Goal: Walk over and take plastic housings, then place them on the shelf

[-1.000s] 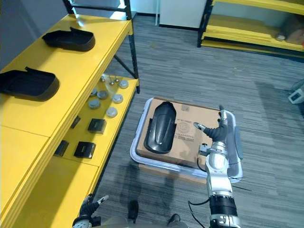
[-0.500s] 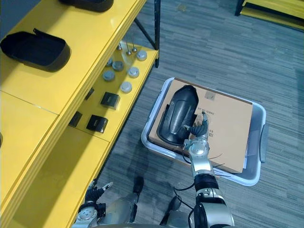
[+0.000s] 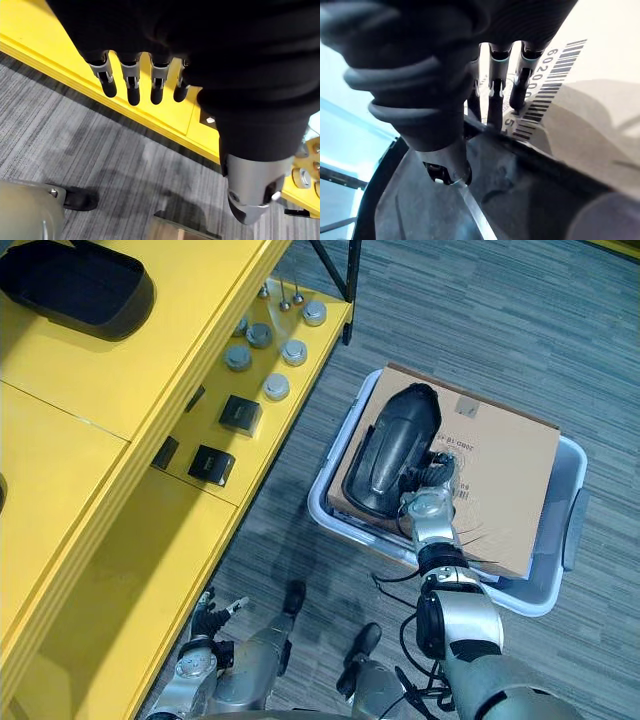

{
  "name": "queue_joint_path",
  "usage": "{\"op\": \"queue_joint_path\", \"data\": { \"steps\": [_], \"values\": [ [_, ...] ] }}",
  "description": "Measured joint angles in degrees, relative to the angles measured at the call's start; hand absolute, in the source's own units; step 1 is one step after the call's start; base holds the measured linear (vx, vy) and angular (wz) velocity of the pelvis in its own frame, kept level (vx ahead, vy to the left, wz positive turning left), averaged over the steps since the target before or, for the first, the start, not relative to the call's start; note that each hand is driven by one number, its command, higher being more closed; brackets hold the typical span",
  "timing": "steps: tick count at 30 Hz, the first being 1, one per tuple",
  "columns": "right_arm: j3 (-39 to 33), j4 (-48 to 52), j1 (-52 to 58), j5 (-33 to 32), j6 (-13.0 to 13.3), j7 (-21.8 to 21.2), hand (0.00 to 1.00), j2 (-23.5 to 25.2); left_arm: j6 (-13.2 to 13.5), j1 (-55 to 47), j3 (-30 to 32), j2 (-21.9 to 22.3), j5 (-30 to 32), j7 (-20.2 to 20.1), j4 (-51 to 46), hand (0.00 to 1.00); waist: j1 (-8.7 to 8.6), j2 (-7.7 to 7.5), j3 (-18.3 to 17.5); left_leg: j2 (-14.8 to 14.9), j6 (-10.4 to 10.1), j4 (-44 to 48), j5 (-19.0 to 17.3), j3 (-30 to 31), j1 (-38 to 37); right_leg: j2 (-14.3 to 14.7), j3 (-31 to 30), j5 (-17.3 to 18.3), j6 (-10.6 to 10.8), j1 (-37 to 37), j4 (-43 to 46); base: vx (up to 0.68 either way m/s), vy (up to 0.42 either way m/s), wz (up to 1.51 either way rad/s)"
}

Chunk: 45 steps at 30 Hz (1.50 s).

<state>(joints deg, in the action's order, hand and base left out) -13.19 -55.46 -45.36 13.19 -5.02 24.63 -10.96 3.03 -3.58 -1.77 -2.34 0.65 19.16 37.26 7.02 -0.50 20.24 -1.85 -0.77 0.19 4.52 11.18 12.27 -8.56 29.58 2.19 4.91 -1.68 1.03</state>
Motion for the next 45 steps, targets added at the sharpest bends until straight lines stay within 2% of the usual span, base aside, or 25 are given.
{"op": "queue_joint_path", "data": {
  "steps": [7, 10, 13, 15, 19, 24, 26, 29, 30, 34, 36, 39, 45],
  "values": [
    [0.0, -0.1, 0.1, -1.6, 0.0, -2.4, 1.00, 2.2, 0.0, 0.4, -0.1, 0.0, -0.3, -0.1, 0.3, 0.00, -0.26, -0.45, 0.2, 0.2, -0.2, -0.4, 0.1, -0.3, -1.3, 0.2, -0.2, 0.0, -0.1, 1.1, -0.3, 0.00, 0.002, 0.00],
    [-0.4, 0.1, 0.3, -2.2, -0.1, -2.4, 1.00, 2.7, 0.0, 0.3, 0.0, -0.1, -0.6, -0.1, 0.3, 0.00, -0.45, -0.92, 0.5, 0.3, -1.8, -2.8, 1.5, -0.2, -2.6, 0.1, 0.0, 0.0, -0.1, 1.6, -0.5, -0.02, 0.016, 0.04],
    [-0.5, 1.8, 1.3, -2.8, -0.2, -2.4, 1.00, 3.4, 0.0, 0.3, 0.0, -0.2, -0.8, -0.2, 0.3, 0.00, -0.90, -1.20, 0.6, 0.6, -1.8, -3.6, 1.5, -0.2, -3.1, 0.2, 0.0, -0.1, -0.2, 1.6, -0.5, -0.02, 0.019, 0.01],
    [-0.4, 7.7, 4.6, -3.6, -0.2, -2.2, 1.00, 4.6, 0.0, 0.3, 0.0, -0.1, -1.1, -0.2, 0.3, 0.00, -1.54, -1.32, 0.6, 0.6, -1.2, -4.0, 1.9, -0.2, -3.2, 0.1, 0.1, -0.1, -0.3, 1.6, -0.5, -0.03, 0.039, 0.01],
    [0.1, 21.6, 12.9, -3.5, -0.1, -1.3, 1.00, 6.2, 0.0, -0.1, 0.0, 0.1, -1.1, -0.2, -1.5, 0.00, -1.65, -1.38, 0.5, 0.6, -1.2, -3.8, 1.9, -0.4, -3.2, -0.2, -0.6, -0.1, -0.3, 1.5, -0.5, -0.03, 0.032, -0.04],
    [-0.1, 35.5, 20.2, -1.2, 0.1, 1.7, 1.00, 6.7, 0.0, -2.3, -1.1, 0.3, -0.9, -0.2, -11.5, 0.00, -3.22, -1.76, -0.1, 0.8, -1.2, -3.7, 1.9, -0.3, -3.3, 0.0, -0.9, -0.1, -0.3, 1.6, -0.4, -0.03, 0.010, -0.02],
    [-0.2, 39.7, 23.0, -0.6, 0.5, 2.9, 1.00, 6.9, -0.1, -2.5, -2.4, 0.3, -0.7, -0.2, -15.1, 0.00, -3.27, -1.83, -1.4, 0.8, -1.2, -3.8, 1.9, -0.3, -3.3, 0.1, -1.1, 0.0, -0.2, 1.6, -0.4, -0.01, 0.004, -0.02],
    [0.0, 45.9, 26.2, 1.1, 1.2, 3.9, 1.00, 7.8, 0.1, -3.7, -4.4, 1.1, 0.2, -0.1, -25.8, 0.00, -3.70, -1.91, -3.2, 0.7, -1.2, -3.9, 1.9, 0.1, -4.3, 0.3, -0.7, 0.3, 0.1, 2.6, -0.4, 0.01, -0.008, 0.07],
    [0.3, 48.4, 27.2, 1.3, 1.3, 4.1, 1.00, 8.3, 0.3, -4.5, -5.4, 1.1, 0.2, -0.1, -30.4, 0.00, -4.51, -1.90, -4.6, 0.6, -1.2, -4.1, 1.9, 0.5, -4.4, 0.2, -0.2, 0.5, 0.2, 2.8, -0.4, 0.00, 0.000, 0.15],
    [3.1, 57.2, 28.9, 4.3, 2.5, 4.8, 1.00, 8.9, 2.5, -4.3, -8.0, 1.0, 2.1, 1.0, -45.6, 0.00, -4.98, -1.89, -6.5, 0.7, -1.2, -4.2, 1.9, 1.1, -5.2, 0.3, 0.1, 0.8, 0.1, 3.7, -0.4, -0.01, 0.001, 0.05],
    [4.3, 59.4, 29.3, 5.2, 2.5, 5.3, 1.00, 8.9, 3.2, -3.9, -9.1, 0.9, 2.5, 1.8, -49.7, 0.00, -5.10, -1.89, -7.3, 0.7, -1.2, -4.2, 1.9, 1.1, -5.6, 0.4, 0.1, 0.8, 0.1, 4.0, -0.4, 0.00, 0.000, 0.00],
    [6.7, 62.8, 29.5, 5.4, 2.9, 5.4, 1.00, 9.4, 4.5, -2.5, -11.5, 0.3, 4.8, 3.5, -54.1, 0.00, -5.86, -1.91, -9.2, 0.7, -1.2, -4.2, 1.9, 1.0, -6.3, 0.4, 0.0, 0.8, 0.1, 4.6, -0.4, -0.01, 0.003, -0.01],
    [13.3, 68.7, 29.5, 5.4, 5.4, 5.1, 1.00, 9.5, 4.5, 1.7, -19.0, -0.1, 6.3, 3.4, -54.8, 0.00, -6.50, -1.87, -11.3, 0.9, -1.2, -4.4, 1.9, -0.4, -7.8, 0.4, -1.5, 0.7, 0.1, 5.4, -0.4, -0.05, 0.009, -0.12]
  ]
}}
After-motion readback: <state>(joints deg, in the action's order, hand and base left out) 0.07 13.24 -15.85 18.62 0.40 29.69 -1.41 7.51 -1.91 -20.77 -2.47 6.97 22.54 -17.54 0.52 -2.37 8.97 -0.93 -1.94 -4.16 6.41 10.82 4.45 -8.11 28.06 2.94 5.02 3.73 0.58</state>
